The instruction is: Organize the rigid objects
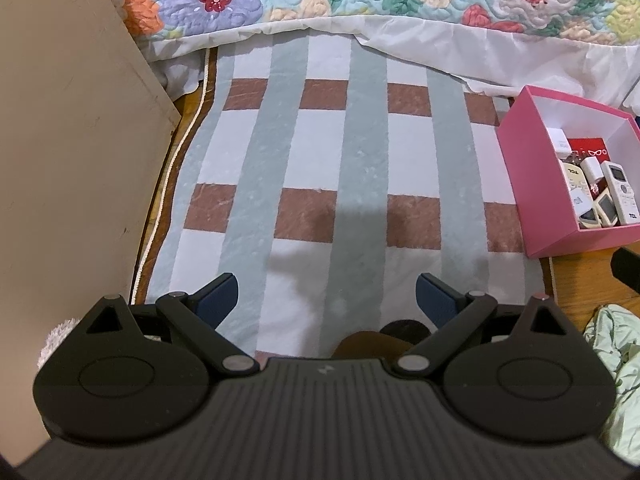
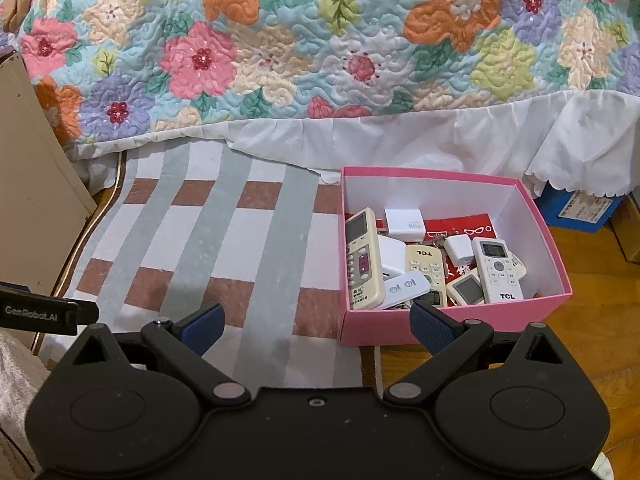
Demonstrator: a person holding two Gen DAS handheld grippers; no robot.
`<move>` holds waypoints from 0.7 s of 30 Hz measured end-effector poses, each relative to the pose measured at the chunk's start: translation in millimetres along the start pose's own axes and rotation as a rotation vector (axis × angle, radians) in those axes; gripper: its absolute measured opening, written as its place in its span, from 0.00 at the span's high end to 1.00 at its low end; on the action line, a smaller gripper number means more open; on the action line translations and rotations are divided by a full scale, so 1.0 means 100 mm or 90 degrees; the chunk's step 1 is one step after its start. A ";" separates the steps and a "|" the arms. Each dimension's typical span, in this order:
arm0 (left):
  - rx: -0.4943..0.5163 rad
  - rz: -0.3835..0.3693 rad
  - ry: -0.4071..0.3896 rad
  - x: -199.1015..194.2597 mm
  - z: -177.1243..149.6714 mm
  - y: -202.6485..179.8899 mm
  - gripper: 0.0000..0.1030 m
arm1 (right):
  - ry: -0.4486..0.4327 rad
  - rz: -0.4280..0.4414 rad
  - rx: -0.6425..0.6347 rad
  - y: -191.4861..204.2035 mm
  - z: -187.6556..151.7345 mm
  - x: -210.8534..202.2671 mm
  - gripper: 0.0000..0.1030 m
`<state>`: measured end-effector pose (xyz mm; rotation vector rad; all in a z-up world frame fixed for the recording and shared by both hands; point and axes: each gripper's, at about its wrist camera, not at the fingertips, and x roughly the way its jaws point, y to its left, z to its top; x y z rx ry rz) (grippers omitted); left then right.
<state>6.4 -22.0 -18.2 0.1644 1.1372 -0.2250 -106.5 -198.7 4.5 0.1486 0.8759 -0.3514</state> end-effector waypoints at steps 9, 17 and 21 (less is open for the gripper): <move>0.003 0.007 0.003 0.02 -0.03 0.00 0.06 | 0.008 -0.001 0.004 0.02 0.01 0.02 0.02; 0.016 0.019 0.009 0.02 -0.05 -0.02 0.06 | 0.005 -0.009 -0.011 0.05 0.01 0.00 0.02; 0.015 0.020 0.005 0.01 -0.05 -0.02 0.06 | 0.003 -0.006 -0.018 0.06 0.01 0.00 0.02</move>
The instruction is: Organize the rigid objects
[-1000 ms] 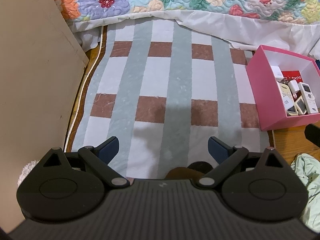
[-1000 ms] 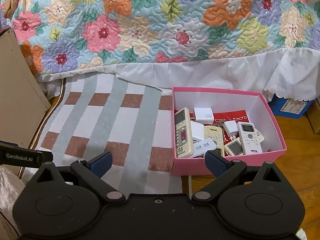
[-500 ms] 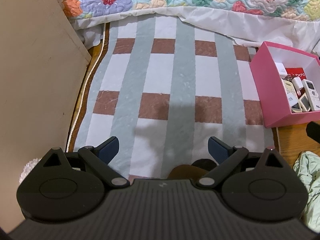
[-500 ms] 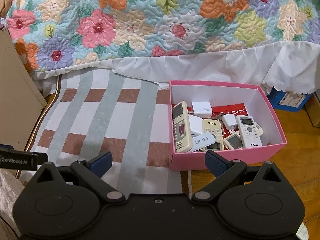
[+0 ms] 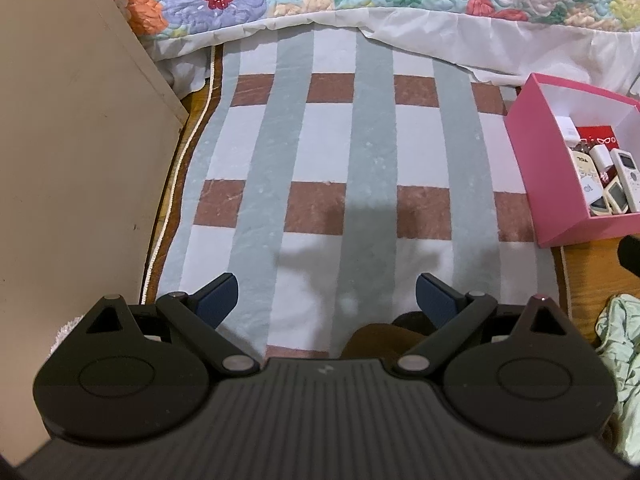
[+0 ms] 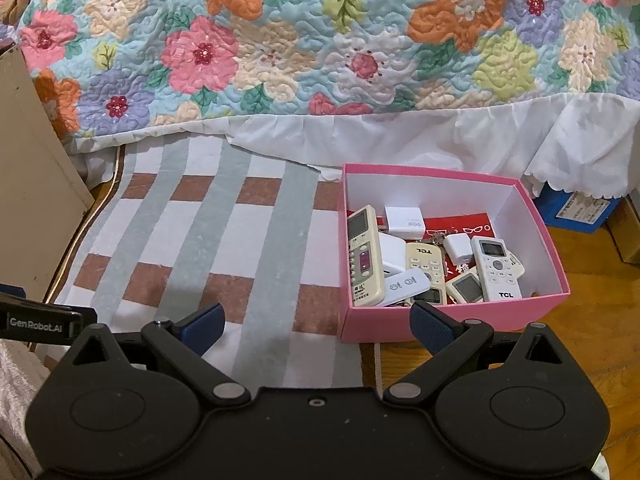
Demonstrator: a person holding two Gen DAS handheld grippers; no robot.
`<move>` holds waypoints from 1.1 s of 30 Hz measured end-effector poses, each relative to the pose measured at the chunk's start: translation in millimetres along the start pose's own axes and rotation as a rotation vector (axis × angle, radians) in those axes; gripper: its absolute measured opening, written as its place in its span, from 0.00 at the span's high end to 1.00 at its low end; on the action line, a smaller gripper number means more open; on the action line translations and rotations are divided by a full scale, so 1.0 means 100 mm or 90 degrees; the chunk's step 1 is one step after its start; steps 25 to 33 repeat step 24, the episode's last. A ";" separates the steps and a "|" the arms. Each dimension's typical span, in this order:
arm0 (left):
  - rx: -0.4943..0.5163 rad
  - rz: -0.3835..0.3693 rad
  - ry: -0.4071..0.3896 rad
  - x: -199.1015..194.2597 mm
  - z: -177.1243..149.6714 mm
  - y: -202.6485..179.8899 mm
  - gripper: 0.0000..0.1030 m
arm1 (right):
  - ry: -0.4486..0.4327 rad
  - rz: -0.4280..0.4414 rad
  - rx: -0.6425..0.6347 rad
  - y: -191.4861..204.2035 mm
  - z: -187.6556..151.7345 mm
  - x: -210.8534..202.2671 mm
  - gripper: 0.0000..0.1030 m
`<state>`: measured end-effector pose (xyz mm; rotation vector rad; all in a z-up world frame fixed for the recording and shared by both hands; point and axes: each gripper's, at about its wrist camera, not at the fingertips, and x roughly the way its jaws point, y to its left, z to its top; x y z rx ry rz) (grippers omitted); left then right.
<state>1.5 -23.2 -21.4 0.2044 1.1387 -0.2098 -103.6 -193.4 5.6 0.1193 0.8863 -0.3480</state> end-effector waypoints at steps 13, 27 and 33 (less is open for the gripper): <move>-0.006 -0.003 -0.010 -0.02 0.02 0.03 0.06 | 0.002 -0.011 -0.006 0.01 -0.01 0.01 0.02; -0.007 -0.005 -0.010 -0.02 0.01 0.05 0.06 | 0.002 -0.014 -0.009 0.00 -0.01 0.02 0.02; -0.007 -0.005 -0.010 -0.02 0.01 0.05 0.06 | 0.002 -0.014 -0.009 0.00 -0.01 0.02 0.02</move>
